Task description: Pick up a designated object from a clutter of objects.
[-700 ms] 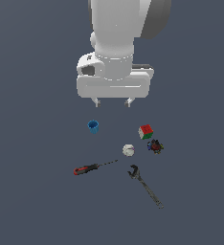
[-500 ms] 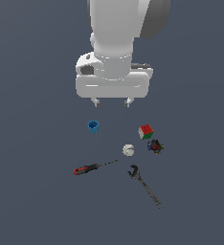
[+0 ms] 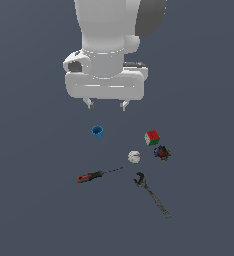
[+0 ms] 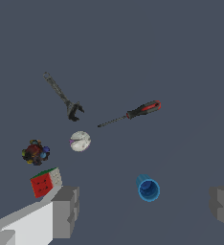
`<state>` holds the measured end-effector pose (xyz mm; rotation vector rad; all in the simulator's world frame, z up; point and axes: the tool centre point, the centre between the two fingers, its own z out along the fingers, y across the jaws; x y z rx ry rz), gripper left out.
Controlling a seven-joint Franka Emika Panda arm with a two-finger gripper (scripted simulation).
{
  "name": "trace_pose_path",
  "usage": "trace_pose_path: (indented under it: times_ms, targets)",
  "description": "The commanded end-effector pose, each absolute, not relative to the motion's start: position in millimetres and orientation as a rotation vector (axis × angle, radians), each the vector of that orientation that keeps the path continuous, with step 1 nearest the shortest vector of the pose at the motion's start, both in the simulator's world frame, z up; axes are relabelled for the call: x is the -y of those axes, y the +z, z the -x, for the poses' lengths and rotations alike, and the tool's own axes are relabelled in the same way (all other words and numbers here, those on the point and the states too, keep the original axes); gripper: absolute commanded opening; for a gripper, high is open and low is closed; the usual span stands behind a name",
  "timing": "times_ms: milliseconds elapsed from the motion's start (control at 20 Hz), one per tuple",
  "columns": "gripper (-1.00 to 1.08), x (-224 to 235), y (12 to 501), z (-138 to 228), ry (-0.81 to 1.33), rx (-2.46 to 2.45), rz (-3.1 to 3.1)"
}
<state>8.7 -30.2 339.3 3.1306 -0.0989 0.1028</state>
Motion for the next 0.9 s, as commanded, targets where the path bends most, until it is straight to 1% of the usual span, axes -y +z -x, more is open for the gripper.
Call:
trace_pose_path:
  times_ms: [0, 200, 450, 650, 850]
  targets:
    - [1.00, 27, 336, -10, 0.100, 0.081, -3.130]
    - [1.00, 16, 324, -15, 0.094, 0.005, -3.123]
    - [1.00, -12, 293, -25, 0.078, -0.175, -3.105]
    - [1.00, -47, 257, -33, 0.060, -0.384, -3.075]
    - [1.00, -93, 210, -36, 0.040, -0.653, -3.026]
